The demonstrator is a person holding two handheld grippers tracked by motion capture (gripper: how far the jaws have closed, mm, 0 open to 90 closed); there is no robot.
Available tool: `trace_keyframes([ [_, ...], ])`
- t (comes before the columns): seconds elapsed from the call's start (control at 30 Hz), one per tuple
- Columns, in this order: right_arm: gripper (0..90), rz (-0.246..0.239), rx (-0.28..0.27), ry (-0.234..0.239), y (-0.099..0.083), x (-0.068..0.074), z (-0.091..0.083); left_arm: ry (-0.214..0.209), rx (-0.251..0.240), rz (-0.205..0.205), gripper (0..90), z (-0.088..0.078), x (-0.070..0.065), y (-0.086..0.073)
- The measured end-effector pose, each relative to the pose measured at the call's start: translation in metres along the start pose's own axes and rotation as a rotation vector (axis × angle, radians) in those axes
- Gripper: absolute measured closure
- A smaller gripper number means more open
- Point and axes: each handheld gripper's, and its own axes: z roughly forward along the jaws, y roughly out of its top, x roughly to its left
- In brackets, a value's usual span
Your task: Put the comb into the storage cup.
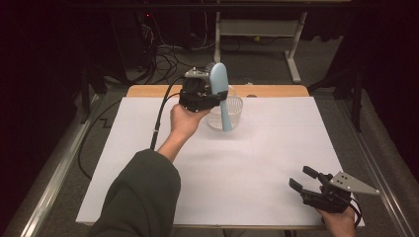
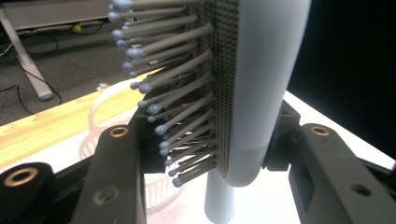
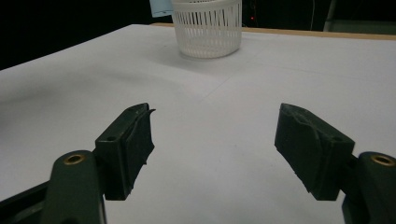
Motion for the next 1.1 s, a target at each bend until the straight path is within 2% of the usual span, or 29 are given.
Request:
trace_keyframes([
  [0.2,28.1,0.009,-0.005,-0.004,0.0,-0.001,0.0,-0.002,-0.002,-0.027,51.8,0.005,0.005,0.004],
  [0.47,28.1,-0.001,0.003,-0.003,0.0,0.0,0.0,0.025,-0.003,-0.036,51.8,0.01,0.009,0.013],
  [0.6,28.2,-0.005,0.004,-0.006,0.0,0.001,0.0,0.047,-0.024,-0.041,51.8,0.01,0.011,0.016],
  [0.67,28.2,-0.017,0.009,-0.009,0.0,0.002,0.001,0.044,-0.031,-0.049,51.8,0.01,0.012,0.018],
  [0.83,28.2,-0.016,0.011,-0.008,0.0,0.002,0.001,0.06,-0.033,-0.038,51.7,0.011,0.013,0.023],
  [1.1,28.1,-0.014,0.009,-0.006,0.0,0.001,0.001,0.073,-0.04,-0.05,51.6,0.017,0.016,0.03],
])
